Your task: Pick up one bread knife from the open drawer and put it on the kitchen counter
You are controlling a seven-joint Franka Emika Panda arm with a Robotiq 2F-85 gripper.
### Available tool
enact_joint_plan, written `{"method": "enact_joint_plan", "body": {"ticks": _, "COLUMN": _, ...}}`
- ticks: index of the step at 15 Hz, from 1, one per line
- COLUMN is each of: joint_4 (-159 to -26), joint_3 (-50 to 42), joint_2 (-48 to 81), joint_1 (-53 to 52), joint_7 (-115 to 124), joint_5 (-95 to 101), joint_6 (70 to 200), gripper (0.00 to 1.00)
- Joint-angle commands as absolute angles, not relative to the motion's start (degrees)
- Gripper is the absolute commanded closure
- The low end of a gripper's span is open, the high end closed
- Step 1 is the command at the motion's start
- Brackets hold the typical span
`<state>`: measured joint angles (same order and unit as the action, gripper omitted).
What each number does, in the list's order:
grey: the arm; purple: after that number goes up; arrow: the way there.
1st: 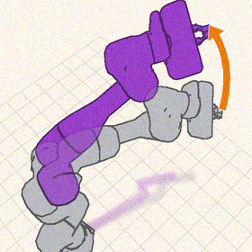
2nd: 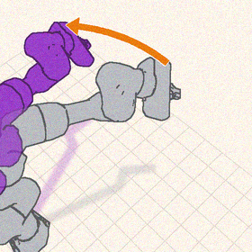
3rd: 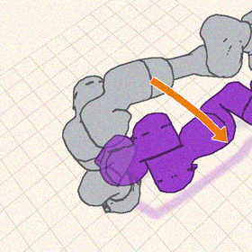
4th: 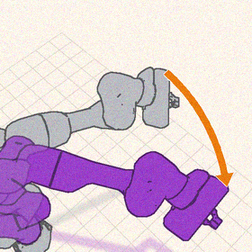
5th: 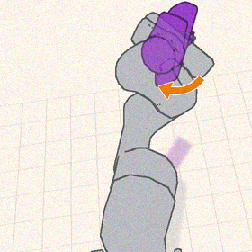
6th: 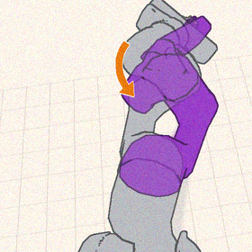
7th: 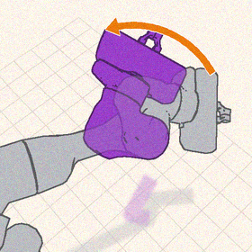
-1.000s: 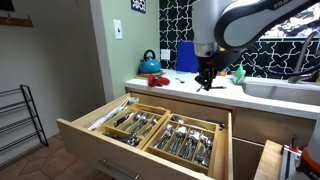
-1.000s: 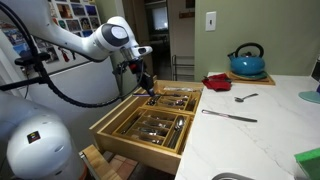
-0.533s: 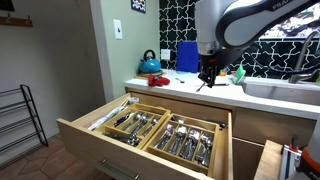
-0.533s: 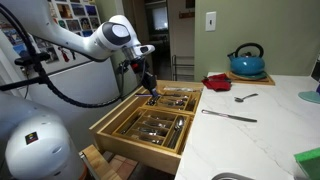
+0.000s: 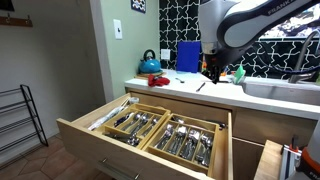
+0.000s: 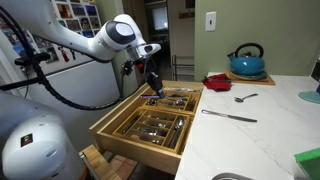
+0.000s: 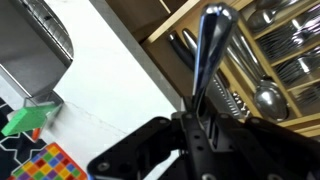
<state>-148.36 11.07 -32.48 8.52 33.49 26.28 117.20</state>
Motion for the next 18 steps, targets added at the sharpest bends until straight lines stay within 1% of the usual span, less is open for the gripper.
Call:
{"method": "enact_joint_plan", "body": {"ticks": 1, "joint_4": -147.84, "joint_3": 9.52, "joint_2": -30.97, "joint_1": 13.12, "joint_7": 39.67, "joint_5": 31.05, "joint_6": 118.42, "gripper": 0.94}}
{"method": "enact_joint_plan", "body": {"ticks": 4, "joint_4": -146.92, "joint_3": 6.58, "joint_2": -28.26, "joint_1": 16.38, "joint_7": 43.19, "joint_5": 34.03, "joint_6": 121.11, "gripper": 0.94}}
{"method": "enact_joint_plan", "body": {"ticks": 9, "joint_4": -142.30, "joint_3": 2.16, "joint_2": -20.06, "joint_1": 19.20, "joint_7": 48.59, "joint_5": 37.28, "joint_6": 127.78, "gripper": 0.95}}
{"method": "enact_joint_plan", "body": {"ticks": 13, "joint_4": -137.73, "joint_3": -0.42, "joint_2": -12.22, "joint_1": 18.98, "joint_7": 52.65, "joint_5": 38.99, "joint_6": 131.66, "gripper": 0.95}}
{"method": "enact_joint_plan", "body": {"ticks": 18, "joint_4": -131.49, "joint_3": -3.19, "joint_2": -2.95, "joint_1": 17.70, "joint_7": 61.27, "joint_5": 42.08, "joint_6": 133.10, "gripper": 0.95}}
